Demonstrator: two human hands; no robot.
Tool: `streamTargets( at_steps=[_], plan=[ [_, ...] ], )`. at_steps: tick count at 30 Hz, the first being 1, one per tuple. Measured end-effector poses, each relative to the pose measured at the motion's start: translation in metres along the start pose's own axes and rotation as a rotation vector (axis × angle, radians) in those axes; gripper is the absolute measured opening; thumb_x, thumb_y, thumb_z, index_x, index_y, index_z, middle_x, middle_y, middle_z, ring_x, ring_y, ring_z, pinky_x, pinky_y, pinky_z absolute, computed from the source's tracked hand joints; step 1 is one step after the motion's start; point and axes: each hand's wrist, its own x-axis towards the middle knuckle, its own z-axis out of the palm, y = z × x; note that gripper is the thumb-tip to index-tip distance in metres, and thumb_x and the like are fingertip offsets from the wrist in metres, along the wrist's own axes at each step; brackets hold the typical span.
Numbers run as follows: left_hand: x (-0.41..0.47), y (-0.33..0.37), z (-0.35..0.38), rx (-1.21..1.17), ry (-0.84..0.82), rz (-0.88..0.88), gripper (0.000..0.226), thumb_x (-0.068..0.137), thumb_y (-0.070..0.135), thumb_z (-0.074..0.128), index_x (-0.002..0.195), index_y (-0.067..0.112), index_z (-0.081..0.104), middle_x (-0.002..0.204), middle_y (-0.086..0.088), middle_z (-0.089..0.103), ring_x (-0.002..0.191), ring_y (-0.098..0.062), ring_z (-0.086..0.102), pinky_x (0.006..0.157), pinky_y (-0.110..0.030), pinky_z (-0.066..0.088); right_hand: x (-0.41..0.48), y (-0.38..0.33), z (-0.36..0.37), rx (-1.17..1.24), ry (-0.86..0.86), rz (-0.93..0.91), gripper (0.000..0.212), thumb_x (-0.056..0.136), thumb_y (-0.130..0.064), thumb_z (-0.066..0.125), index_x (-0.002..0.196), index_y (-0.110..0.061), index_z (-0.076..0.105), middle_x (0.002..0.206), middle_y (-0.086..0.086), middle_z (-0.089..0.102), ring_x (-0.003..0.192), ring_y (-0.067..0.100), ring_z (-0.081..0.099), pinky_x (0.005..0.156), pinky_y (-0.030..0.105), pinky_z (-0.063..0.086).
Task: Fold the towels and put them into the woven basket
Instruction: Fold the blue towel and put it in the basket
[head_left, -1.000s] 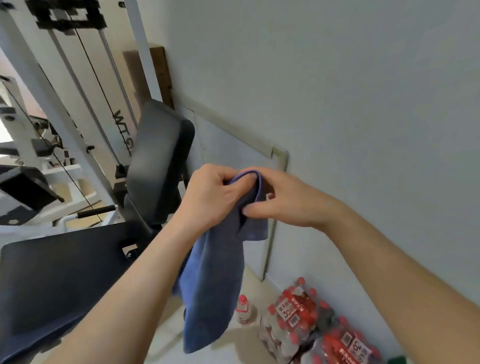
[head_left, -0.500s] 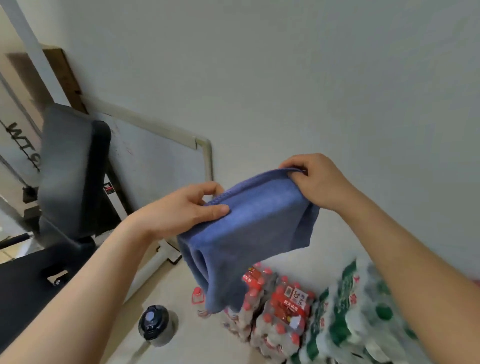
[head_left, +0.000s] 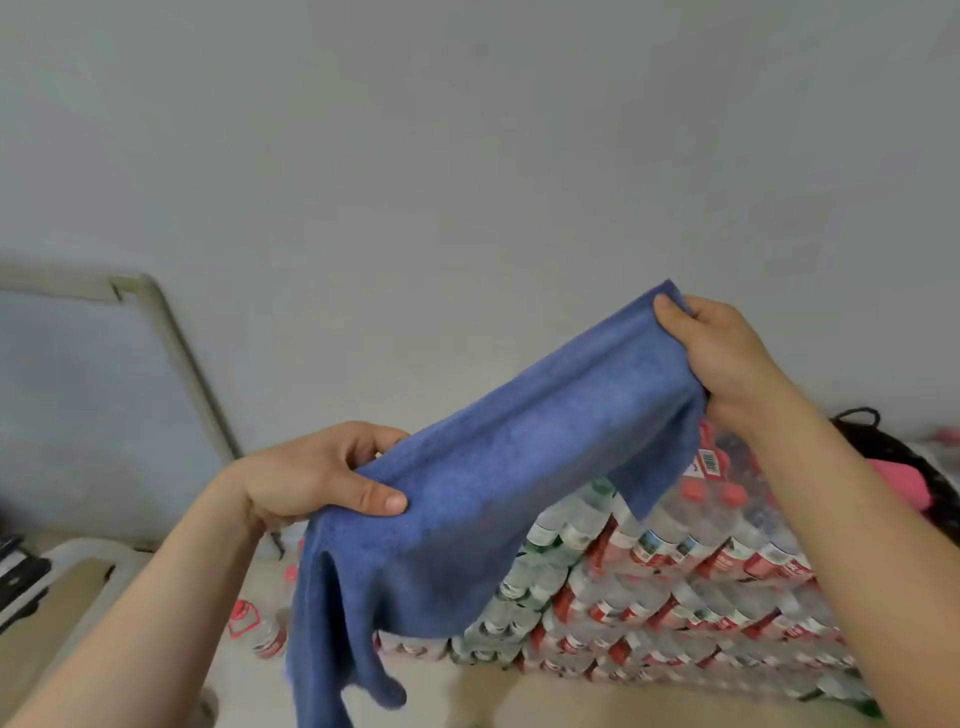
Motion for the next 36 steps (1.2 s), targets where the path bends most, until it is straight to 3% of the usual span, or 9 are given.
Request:
streamTargets(
  at_steps=[3, 6, 10, 14, 17, 22, 27, 31, 36],
  plan=[
    [0.027, 0.002, 0.017, -0.041, -0.046, 0.001, 0.054, 0.064, 0.021, 0.086, 0.101, -0.007, 0.058, 0.089, -0.020, 0.065, 0.076, -0.025, 0.065, 0.062, -0.028, 0.054, -0.011, 0.003, -0.062, -0.124, 0.003, 0.082, 0.034, 0.096, -0.030, 0.054, 0.096, 0.002, 0.066, 0.090, 0.016, 0.070, 0.083, 0.025, 0.066, 0.080, 0.039, 0.051],
    [0.062, 0.002, 0.033, 0.004, -0.051, -0.066, 0.047, 0.069, 0.016, 0.080, 0.107, -0.007, 0.062, 0.096, -0.022, 0.069, 0.081, -0.027, 0.068, 0.066, -0.029, 0.055, -0.006, 0.019, -0.120, -0.167, 0.027, 0.168, 0.031, 0.096, -0.031, 0.055, 0.097, -0.004, 0.069, 0.094, 0.013, 0.073, 0.087, 0.025, 0.068, 0.084, 0.040, 0.052],
    [0.139, 0.001, 0.043, 0.290, 0.257, -0.128, 0.018, 0.077, 0.023, 0.080, 0.079, 0.009, 0.069, 0.069, -0.004, 0.069, 0.061, -0.012, 0.063, 0.054, -0.018, 0.046, 0.032, 0.086, -0.182, -0.320, 0.098, 0.243, 0.038, 0.097, -0.031, 0.051, 0.092, 0.003, 0.065, 0.083, 0.010, 0.067, 0.075, 0.023, 0.061, 0.071, 0.034, 0.047],
    [0.234, -0.030, 0.034, 0.596, 0.499, -0.179, 0.020, 0.078, 0.027, 0.077, 0.066, 0.020, 0.063, 0.058, 0.005, 0.062, 0.059, -0.012, 0.056, 0.056, -0.024, 0.040, 0.082, 0.176, -0.230, -0.515, 0.208, 0.253, 0.037, 0.098, -0.027, 0.047, 0.073, -0.001, 0.055, 0.070, 0.010, 0.051, 0.068, 0.019, 0.047, 0.058, 0.033, 0.032],
    [0.292, -0.051, 0.028, 0.902, 0.577, -0.263, 0.028, 0.085, 0.020, 0.065, 0.061, 0.028, 0.052, 0.068, 0.001, 0.060, 0.071, -0.022, 0.056, 0.058, -0.028, 0.037, 0.114, 0.231, -0.260, -0.662, 0.245, 0.249, 0.040, 0.098, -0.024, 0.046, 0.061, -0.007, 0.044, 0.059, 0.006, 0.049, 0.064, 0.024, 0.047, 0.053, 0.033, 0.028],
    [0.344, -0.067, 0.015, 1.064, 0.714, -0.400, 0.023, 0.097, 0.033, 0.047, 0.078, 0.024, 0.057, 0.092, -0.008, 0.066, 0.088, -0.031, 0.060, 0.071, -0.036, 0.045, 0.160, 0.285, -0.282, -0.782, 0.179, 0.289, 0.035, 0.100, -0.030, 0.041, 0.078, -0.007, 0.054, 0.087, 0.019, 0.064, 0.079, 0.032, 0.055, 0.065, 0.034, 0.035],
    [0.376, -0.057, 0.004, 1.117, 0.839, -0.385, 0.034, 0.095, 0.045, 0.046, 0.069, 0.023, 0.045, 0.068, 0.001, 0.057, 0.067, -0.026, 0.053, 0.057, -0.035, 0.041, 0.189, 0.310, -0.288, -0.907, 0.186, 0.270, 0.039, 0.102, -0.036, 0.033, 0.089, -0.007, 0.054, 0.097, 0.024, 0.064, 0.091, 0.041, 0.060, 0.064, 0.036, 0.034],
    [0.406, -0.050, -0.004, 1.344, 0.903, -0.301, 0.024, 0.099, 0.035, 0.040, 0.088, 0.022, 0.057, 0.083, -0.001, 0.058, 0.080, -0.028, 0.056, 0.069, -0.037, 0.034, 0.201, 0.322, -0.293, -0.986, 0.245, 0.261, 0.044, 0.102, -0.040, 0.030, 0.090, -0.006, 0.056, 0.097, 0.025, 0.064, 0.090, 0.041, 0.060, 0.063, 0.036, 0.033],
    [0.424, -0.072, -0.016, 1.320, 0.990, -0.216, 0.015, 0.092, 0.016, 0.054, 0.101, 0.024, 0.063, 0.103, -0.002, 0.058, 0.096, -0.030, 0.051, 0.077, -0.041, 0.027, 0.208, 0.332, -0.298, -1.073, 0.272, 0.300, 0.049, 0.101, -0.044, 0.028, 0.109, -0.008, 0.060, 0.104, 0.021, 0.066, 0.095, 0.040, 0.061, 0.067, 0.037, 0.037]
  ],
)
